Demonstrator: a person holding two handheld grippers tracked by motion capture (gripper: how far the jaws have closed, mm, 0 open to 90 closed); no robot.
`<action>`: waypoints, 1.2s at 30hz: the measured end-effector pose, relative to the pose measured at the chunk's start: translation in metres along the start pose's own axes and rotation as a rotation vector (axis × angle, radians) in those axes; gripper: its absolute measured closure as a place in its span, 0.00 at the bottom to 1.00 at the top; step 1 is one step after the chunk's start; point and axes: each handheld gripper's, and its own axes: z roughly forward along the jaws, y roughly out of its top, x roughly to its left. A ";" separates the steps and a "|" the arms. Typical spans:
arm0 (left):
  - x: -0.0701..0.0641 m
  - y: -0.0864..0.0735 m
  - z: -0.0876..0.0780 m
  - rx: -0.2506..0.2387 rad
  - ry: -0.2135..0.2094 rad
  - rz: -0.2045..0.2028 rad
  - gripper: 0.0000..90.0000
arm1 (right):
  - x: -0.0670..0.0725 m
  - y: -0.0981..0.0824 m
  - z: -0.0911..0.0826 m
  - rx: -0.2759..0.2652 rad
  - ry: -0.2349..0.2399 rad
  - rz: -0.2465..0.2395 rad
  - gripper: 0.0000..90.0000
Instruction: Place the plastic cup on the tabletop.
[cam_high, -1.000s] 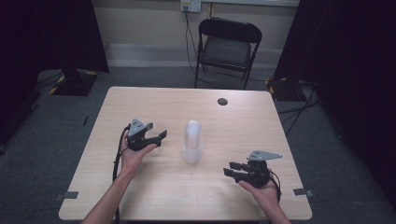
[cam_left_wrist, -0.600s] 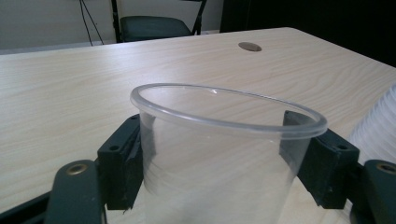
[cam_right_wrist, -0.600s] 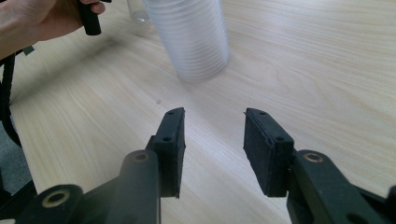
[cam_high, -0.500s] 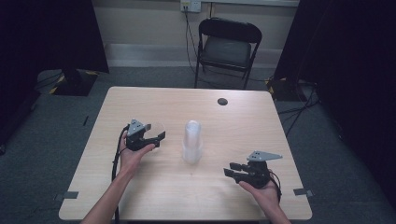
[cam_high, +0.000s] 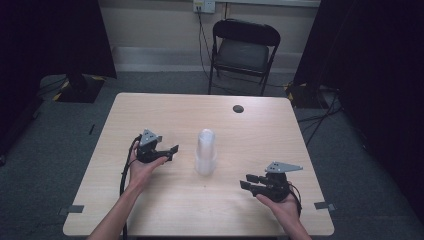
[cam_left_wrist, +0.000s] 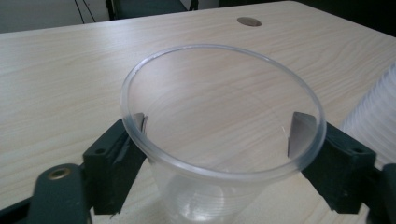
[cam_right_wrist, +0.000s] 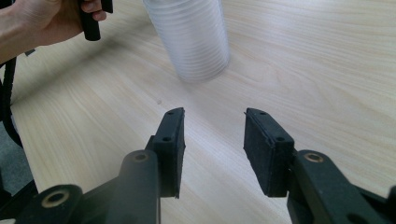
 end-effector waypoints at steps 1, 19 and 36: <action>0.000 0.000 -0.001 0.007 0.005 -0.007 0.18 | 0.000 0.000 -0.001 -0.001 0.000 0.002 0.65; 0.003 -0.002 -0.028 0.078 0.010 -0.011 0.17 | -0.005 -0.001 -0.002 -0.007 -0.032 0.007 0.60; -0.008 -0.003 -0.071 0.131 0.003 -0.043 0.18 | -0.016 -0.003 -0.005 -0.003 -0.069 0.029 0.60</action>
